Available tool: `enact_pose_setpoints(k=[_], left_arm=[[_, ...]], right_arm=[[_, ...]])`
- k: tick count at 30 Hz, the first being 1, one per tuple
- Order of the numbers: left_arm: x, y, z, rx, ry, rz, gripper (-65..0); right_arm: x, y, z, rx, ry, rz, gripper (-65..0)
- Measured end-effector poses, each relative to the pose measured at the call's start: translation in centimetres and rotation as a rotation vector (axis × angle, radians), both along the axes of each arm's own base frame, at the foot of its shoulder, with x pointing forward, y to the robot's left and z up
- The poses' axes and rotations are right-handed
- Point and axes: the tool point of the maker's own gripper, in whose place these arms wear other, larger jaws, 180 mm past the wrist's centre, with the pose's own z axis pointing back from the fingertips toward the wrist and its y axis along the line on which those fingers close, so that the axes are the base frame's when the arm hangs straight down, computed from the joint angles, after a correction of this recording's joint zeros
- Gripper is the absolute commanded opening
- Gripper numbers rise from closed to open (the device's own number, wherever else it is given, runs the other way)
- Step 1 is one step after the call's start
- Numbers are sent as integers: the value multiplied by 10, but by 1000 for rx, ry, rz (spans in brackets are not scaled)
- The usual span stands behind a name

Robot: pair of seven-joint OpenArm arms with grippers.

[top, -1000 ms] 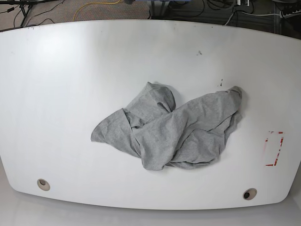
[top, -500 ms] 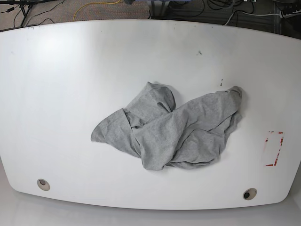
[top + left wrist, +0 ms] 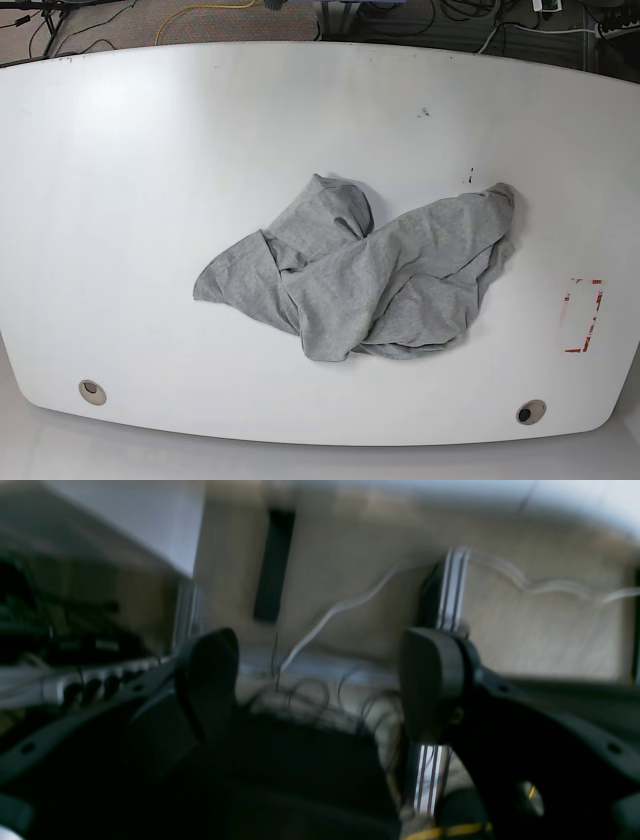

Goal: Fold the T-shirt properly
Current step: 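Lower the right gripper toward the crumpled grey T-shirt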

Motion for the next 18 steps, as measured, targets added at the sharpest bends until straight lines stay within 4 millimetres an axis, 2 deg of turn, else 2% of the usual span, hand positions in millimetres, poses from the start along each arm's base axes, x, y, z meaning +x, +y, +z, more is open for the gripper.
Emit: enact_pose_setpoints(k=[8,13,18], left_arm=[[30,-3,33,-20,-129,11,-190],[46,-5,51,-26,-196,5,-189],[55,-8,58,-32,-227,1,-186]], right_arm=[[31,-3,37,-3,-62,-7,-522],[61,-4,62,-7,-158,12,-522],[77,-4,70,-13,-207,22,-522]])
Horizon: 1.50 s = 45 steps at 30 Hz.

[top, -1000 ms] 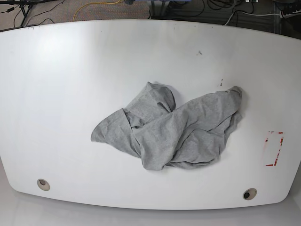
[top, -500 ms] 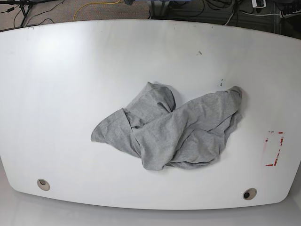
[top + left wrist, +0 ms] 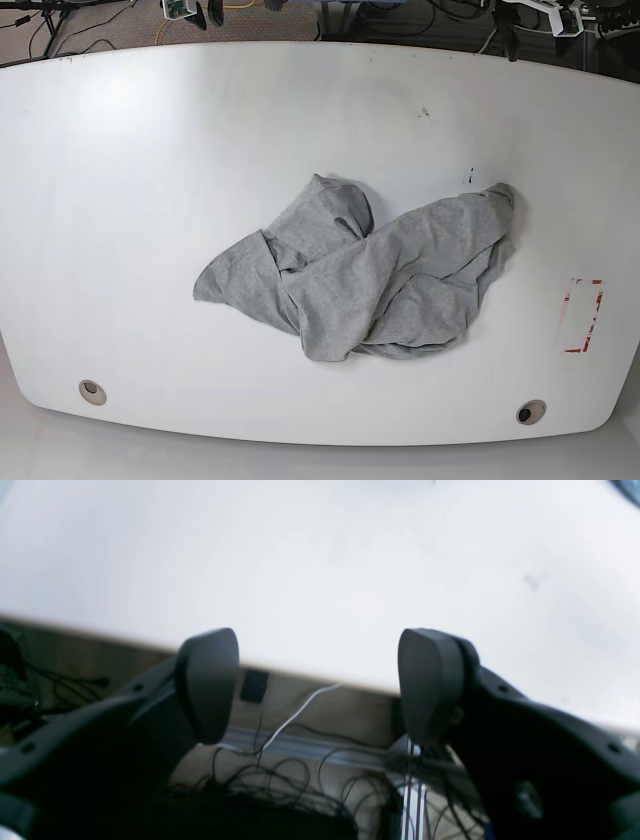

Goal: Fold the T-shirt properly
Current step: 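Lower the right gripper toward the crumpled grey T-shirt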

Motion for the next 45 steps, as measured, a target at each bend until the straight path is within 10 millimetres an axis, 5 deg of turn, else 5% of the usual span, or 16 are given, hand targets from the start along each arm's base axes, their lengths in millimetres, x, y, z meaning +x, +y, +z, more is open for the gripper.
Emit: enact_pose_setpoints(k=[10,17,22,31,45], left_arm=[[38,-9,8,-19,-102,-24,-182],[65,-9,10,-9,-122,-74,-53],[86,-11,10,-20,-135,-76,-17],[128,-5,25,14,-197,-110,-17],[149,1,32,37,-198,-129,-17]], right_arm=[[56,0,9,-2,-146,3,-491],[95,-1,9,-21,-184,8,-296],[135,-1,18,-29,-245,10,-231],[206,0,38,-56,-305,22,-227],[315,13,70,-67,-348,149,-231]])
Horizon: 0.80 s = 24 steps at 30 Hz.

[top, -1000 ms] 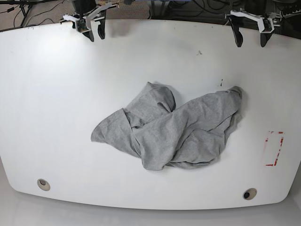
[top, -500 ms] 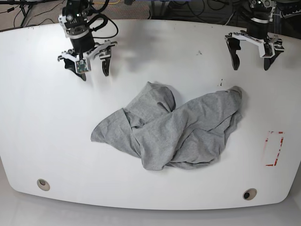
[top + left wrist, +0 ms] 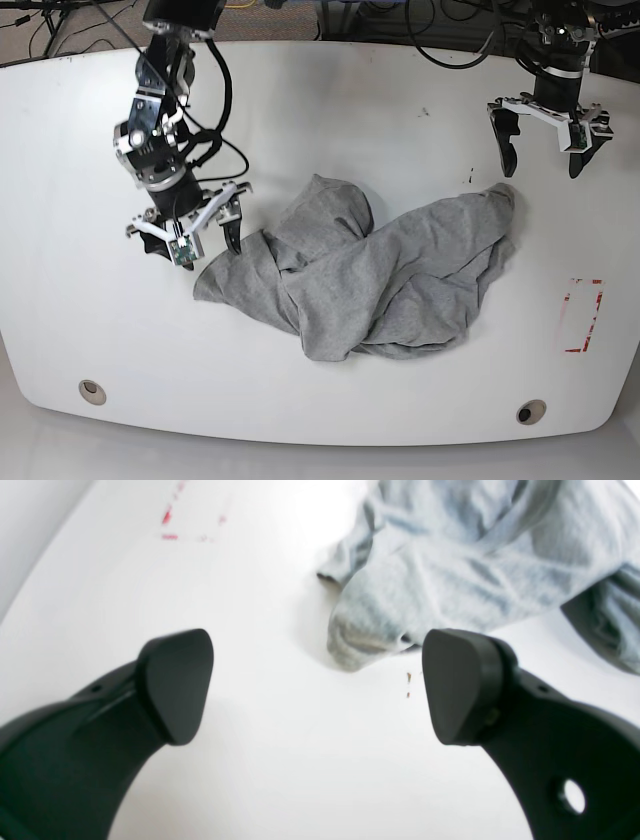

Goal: Fold the T-shirt properly
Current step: 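Lower the right gripper toward the crumpled grey T-shirt, then close the right gripper on the edge of the grey T-shirt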

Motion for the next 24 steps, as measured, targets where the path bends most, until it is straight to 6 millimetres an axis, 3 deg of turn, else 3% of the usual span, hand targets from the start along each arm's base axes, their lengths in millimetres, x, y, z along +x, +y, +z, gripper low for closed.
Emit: enact_pose_setpoints(k=[9,17,24], left_arm=[[-6,19,2,26,7,48,-17],[-10,28,3,38,10,74,-17],[-13,36,5,50,8,97,-17]], right_arm=[[58,43,-18,36,73,120,-233],[101,64,-29,79,134,169,-233],[121,91,-39,156,166,201,-233]])
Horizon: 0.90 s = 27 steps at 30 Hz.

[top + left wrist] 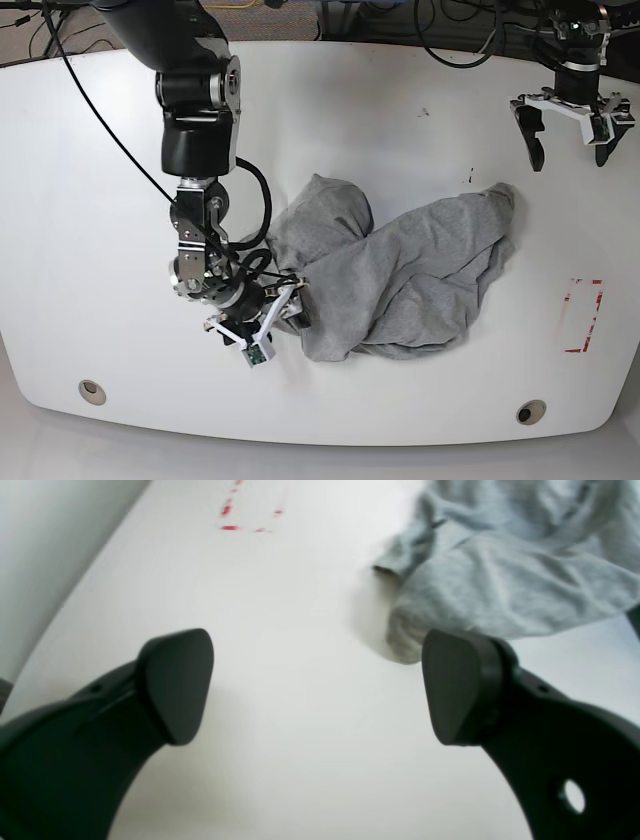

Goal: Fold the T-shirt properly
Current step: 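Close the right gripper on the edge of the grey T-shirt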

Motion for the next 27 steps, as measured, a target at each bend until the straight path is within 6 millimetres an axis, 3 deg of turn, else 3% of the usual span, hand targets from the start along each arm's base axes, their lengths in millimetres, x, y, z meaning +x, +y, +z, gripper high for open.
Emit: enact_pose_setpoints(k=[11,24,27], left_arm=[[-2,-4,-3,-22,0,15,-17],[-3,-7,-6,-38,1,21,-17],[-3,-7,-6,-38,1,21,-17]], right_arm=[[3,32,-16,74,56,32,-233],[2,40,-38,141,95,15,-235],[-1,39,-44,142,112,13,-265]])
